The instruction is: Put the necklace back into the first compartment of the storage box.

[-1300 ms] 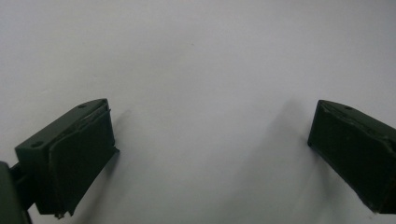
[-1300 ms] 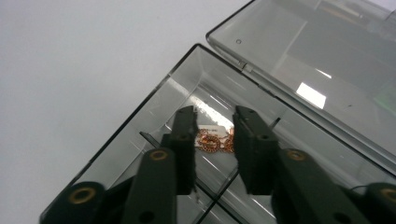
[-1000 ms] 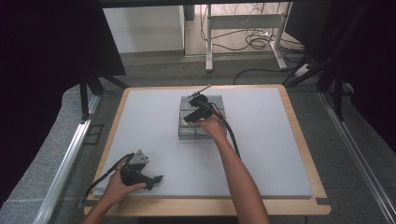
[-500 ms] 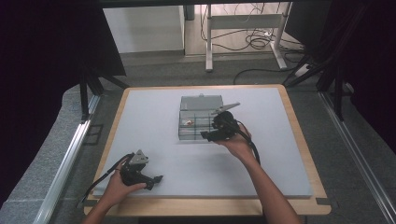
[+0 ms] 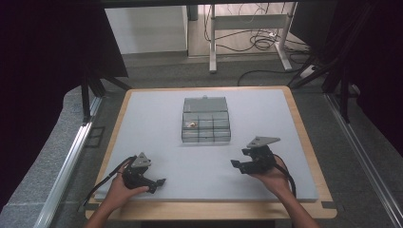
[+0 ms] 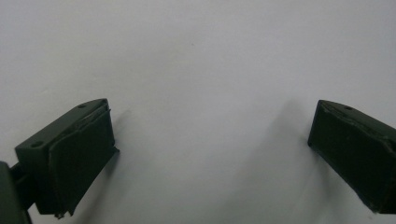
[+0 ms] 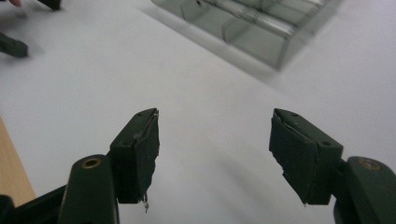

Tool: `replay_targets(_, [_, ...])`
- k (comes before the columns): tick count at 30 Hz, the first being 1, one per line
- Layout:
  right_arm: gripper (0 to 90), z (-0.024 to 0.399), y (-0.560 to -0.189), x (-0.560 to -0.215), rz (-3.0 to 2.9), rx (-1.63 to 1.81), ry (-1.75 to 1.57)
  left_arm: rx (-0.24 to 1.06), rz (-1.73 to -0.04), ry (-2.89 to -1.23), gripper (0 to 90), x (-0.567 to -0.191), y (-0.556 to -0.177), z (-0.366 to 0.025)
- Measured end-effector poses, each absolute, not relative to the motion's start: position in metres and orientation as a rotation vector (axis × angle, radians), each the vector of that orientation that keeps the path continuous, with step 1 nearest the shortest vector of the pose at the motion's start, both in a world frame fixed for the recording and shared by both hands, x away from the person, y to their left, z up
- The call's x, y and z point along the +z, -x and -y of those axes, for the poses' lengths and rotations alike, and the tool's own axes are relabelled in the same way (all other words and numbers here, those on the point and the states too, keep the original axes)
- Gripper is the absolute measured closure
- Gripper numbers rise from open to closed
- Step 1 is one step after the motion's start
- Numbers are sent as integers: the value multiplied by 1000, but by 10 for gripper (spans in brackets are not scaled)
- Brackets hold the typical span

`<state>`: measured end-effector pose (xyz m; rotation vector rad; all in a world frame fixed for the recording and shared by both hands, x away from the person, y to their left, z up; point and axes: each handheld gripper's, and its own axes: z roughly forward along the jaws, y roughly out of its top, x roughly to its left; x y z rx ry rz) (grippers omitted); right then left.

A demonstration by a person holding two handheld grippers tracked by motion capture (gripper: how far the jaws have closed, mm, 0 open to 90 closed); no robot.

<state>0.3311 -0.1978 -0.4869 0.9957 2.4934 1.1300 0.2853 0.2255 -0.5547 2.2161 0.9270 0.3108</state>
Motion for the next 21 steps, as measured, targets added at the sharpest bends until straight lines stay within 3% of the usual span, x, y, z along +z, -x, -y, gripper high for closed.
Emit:
replay_targets(5, [326,228,-327,-497,-2431,1171,-1104,311,-927,-2217,3,-555,-285,-226])
replay_targets(21, [320,234,-332,-505,-2382,1127,-1127,310,-926,-2217,2,-555,-286,-226])
